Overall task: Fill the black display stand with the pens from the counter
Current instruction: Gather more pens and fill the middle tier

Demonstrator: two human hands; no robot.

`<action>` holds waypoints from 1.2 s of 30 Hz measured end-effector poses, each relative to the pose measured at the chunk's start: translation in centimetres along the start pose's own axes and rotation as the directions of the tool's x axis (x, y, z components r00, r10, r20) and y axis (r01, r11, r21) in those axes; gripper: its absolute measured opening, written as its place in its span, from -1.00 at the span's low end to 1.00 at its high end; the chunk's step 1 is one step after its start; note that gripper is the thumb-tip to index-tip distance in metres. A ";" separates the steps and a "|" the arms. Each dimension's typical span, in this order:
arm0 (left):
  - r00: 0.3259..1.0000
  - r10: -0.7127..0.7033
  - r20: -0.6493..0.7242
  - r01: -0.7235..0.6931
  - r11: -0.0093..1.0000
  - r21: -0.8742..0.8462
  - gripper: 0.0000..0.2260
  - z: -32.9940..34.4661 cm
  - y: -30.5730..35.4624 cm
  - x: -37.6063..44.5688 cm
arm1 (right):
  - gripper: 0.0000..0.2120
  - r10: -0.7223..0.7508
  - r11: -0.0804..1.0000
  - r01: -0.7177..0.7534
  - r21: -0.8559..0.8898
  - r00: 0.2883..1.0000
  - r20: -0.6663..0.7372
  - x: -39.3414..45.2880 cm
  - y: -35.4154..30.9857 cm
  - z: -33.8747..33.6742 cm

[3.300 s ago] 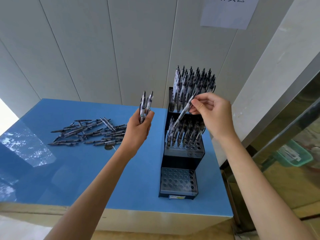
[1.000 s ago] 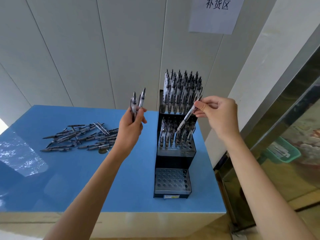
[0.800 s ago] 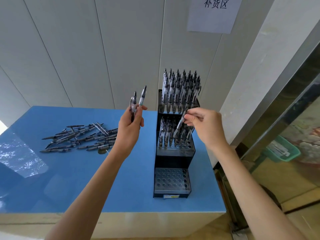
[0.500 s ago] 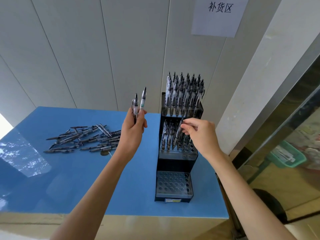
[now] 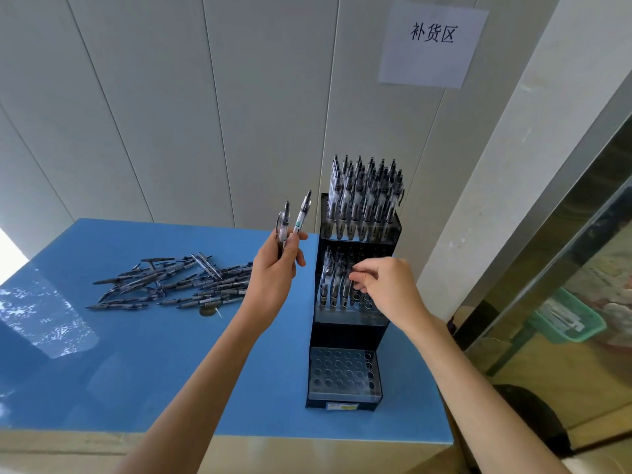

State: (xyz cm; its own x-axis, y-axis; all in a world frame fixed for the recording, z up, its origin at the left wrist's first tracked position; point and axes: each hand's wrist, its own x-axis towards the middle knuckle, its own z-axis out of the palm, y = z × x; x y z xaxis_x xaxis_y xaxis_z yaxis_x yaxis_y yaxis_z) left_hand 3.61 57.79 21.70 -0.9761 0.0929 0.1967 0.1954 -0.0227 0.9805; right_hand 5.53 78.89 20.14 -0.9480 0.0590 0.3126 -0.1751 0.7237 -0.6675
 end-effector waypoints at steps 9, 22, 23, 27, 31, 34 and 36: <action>0.998 -0.031 0.059 0.033 0.999 -0.037 -0.86 0.9 0.0 -0.5 | -0.93 0.009 1.000 -0.009 -0.029 1.000 0.015 0.4 -0.9 -1.9; 0.988 -0.056 0.147 0.064 0.997 -0.053 -0.78 2.9 0.6 -0.8 | -0.91 0.104 0.692 -0.128 0.711 0.992 0.077 1.8 -5.1 -4.0; 0.986 -0.060 0.153 0.070 0.996 -0.054 -0.78 3.0 0.7 -0.7 | -0.92 0.111 0.680 -0.127 0.722 0.991 0.070 1.8 -5.0 -4.0; 0.989 -0.046 0.140 0.042 0.999 0.026 -0.76 2.9 0.6 -0.6 | -0.92 0.121 0.689 -0.078 0.720 0.993 -0.009 1.9 -4.4 -4.3; 0.999 -0.036 0.031 0.032 0.991 0.131 -0.75 1.7 0.0 -0.3 | -0.92 0.128 0.757 -0.011 0.653 0.983 -0.132 1.7 -2.9 -6.0; 1.000 -0.030 0.000 0.030 0.995 0.092 -0.76 1.0 0.0 0.0 | -0.91 0.033 0.904 0.048 0.425 0.983 -0.180 1.3 -1.6 -7.0; 1.000 -0.004 -0.009 0.005 0.997 0.079 -0.79 0.7 0.1 0.2 | -0.91 -0.008 0.956 0.060 0.287 0.984 -0.180 0.9 -1.0 -6.8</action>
State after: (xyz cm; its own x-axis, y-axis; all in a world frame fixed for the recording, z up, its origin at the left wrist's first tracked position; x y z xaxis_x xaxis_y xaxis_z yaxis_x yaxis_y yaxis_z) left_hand 3.55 58.55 21.84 -0.9777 0.0839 0.1924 0.1974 0.0560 0.9787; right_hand 6.70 82.93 25.71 -0.8832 0.1767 0.4344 -0.3004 0.4981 -0.8134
